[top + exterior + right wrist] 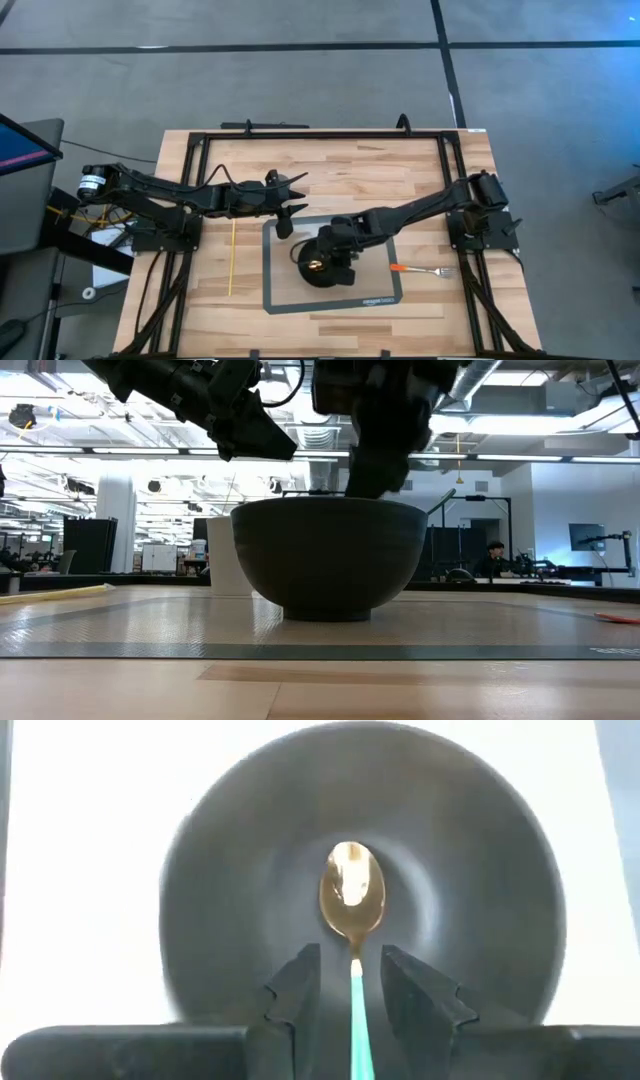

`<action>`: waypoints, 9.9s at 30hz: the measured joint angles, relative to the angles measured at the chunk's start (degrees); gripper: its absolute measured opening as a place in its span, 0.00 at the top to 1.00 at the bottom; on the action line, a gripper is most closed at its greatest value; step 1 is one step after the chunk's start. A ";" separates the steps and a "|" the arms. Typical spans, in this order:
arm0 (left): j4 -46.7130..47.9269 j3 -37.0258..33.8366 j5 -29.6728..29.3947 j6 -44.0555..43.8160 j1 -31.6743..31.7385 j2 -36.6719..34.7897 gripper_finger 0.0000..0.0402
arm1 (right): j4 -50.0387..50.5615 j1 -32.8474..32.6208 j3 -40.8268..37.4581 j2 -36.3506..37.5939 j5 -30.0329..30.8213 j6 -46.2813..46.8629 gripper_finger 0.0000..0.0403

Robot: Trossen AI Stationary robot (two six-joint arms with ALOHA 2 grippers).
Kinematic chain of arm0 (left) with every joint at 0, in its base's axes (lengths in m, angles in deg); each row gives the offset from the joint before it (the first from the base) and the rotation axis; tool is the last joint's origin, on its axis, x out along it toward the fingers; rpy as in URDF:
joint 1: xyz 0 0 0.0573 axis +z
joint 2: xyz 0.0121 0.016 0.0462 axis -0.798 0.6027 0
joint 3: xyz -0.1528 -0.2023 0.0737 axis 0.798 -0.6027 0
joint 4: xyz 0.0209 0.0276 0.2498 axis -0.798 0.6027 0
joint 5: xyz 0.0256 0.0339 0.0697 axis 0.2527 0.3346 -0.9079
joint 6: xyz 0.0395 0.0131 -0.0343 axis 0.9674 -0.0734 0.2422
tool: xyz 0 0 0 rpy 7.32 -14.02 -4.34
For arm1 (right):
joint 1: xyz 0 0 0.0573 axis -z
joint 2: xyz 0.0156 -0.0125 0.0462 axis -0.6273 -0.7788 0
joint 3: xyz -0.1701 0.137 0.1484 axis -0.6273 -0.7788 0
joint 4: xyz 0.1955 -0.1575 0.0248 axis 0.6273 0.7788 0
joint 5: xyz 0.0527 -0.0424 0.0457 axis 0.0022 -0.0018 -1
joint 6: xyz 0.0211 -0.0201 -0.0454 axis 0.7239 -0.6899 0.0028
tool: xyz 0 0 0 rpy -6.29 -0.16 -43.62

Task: Pick & Place Utensil
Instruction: Put the orange fork into the black bowl on the transparent mat, then put the white cup to the top left of the black bowl on the transparent mat

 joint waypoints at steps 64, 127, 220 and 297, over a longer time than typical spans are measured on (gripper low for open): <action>0.37 -0.02 -0.01 -0.03 -0.01 0.00 0.69 | 12.88 -30.38 -41.77 20.93 3.85 53.41 0.78; -15.10 -0.04 14.96 1.52 -0.01 0.02 0.69 | -47.95 4.42 -26.08 20.52 24.41 -12.55 0.98; -46.75 -10.59 -4.52 -2.27 -16.69 22.12 0.93 | -39.17 -3.02 -26.10 31.98 22.75 -15.02 0.81; -31.59 -12.36 0.25 -3.08 -19.97 9.97 0.59 | -43.54 -3.07 -26.11 10.96 0.02 4.83 1.00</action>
